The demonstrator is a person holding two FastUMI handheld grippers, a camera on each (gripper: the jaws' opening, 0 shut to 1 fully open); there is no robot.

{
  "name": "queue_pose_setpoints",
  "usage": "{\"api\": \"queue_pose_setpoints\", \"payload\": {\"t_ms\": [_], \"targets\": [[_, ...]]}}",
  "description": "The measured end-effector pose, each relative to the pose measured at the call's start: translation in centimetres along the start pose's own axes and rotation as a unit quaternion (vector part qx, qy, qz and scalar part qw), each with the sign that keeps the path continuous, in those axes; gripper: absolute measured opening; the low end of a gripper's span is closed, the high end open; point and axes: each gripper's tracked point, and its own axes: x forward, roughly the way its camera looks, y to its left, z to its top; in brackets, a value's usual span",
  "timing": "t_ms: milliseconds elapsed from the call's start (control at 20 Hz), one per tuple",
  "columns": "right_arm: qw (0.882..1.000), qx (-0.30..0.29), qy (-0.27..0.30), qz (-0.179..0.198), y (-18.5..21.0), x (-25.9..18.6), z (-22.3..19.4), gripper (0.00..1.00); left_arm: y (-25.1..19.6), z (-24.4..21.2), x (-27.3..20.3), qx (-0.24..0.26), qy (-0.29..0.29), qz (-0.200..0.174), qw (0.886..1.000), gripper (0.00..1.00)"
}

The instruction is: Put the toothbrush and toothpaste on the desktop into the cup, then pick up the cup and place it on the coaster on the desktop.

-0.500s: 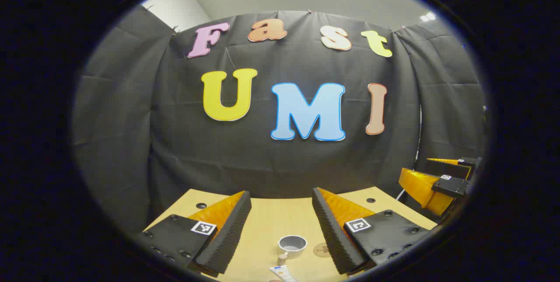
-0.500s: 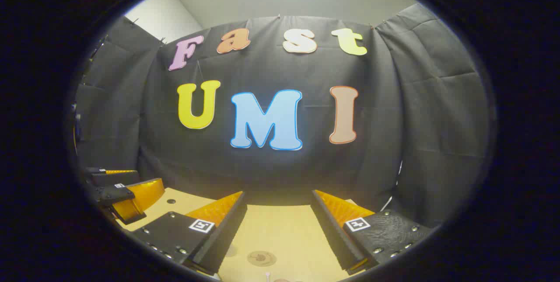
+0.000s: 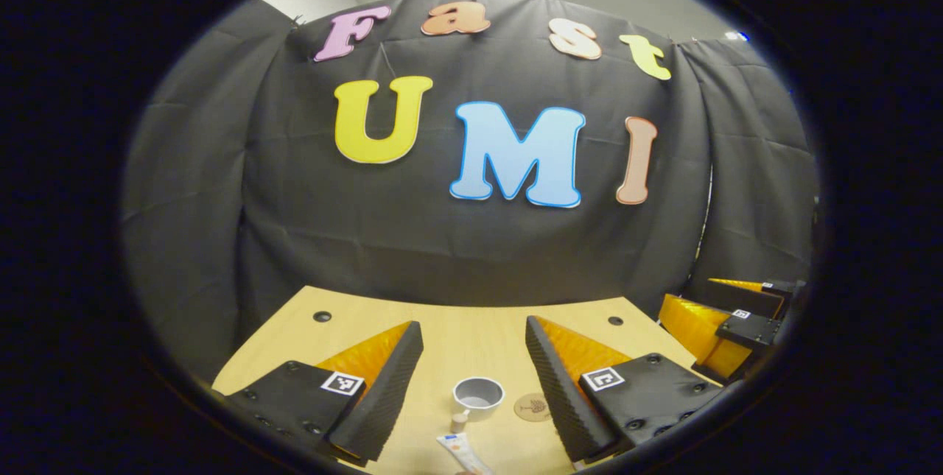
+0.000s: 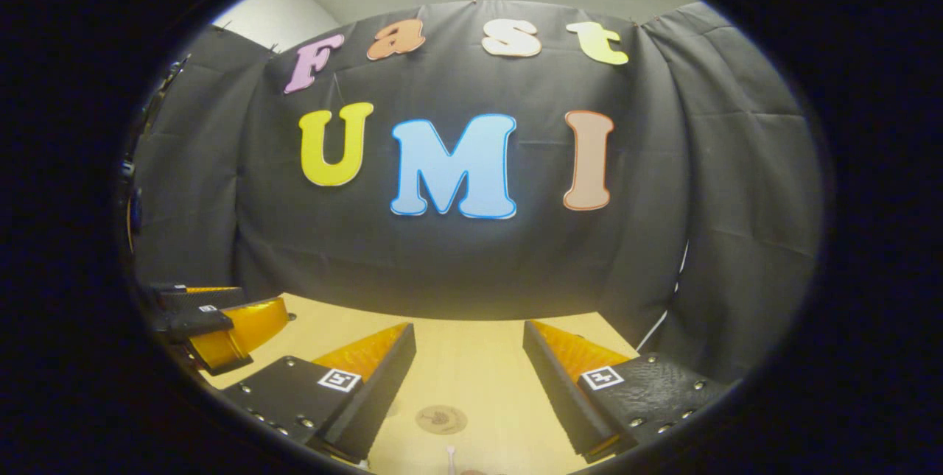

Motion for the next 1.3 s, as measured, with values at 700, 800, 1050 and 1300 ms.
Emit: {"api": "queue_pose_setpoints", "payload": {"t_ms": [700,800,1050,1300], "targets": [[0.985,0.029,0.167,0.011,0.0,2.4,-12.0,0.94,-0.3,-11.9,2.4,-0.008,0.146,-0.005,0.989,0.94],[0.979,0.036,0.2,0.015,0.2,2.6,-14.2,0.94,-0.5,-14.3,2.6,-0.01,0.172,-0.008,0.985,0.93],[0.962,0.044,0.27,0.017,0.2,1.8,-19.7,0.95,-0.7,-19.5,2.8,-0.03,0.234,-0.003,0.972,0.93],[0.939,0.037,0.34,0.023,0.3,0.9,-24.6,0.95,0.0,-25.4,2.7,-0.053,0.31,0.014,0.949,0.93]]}}
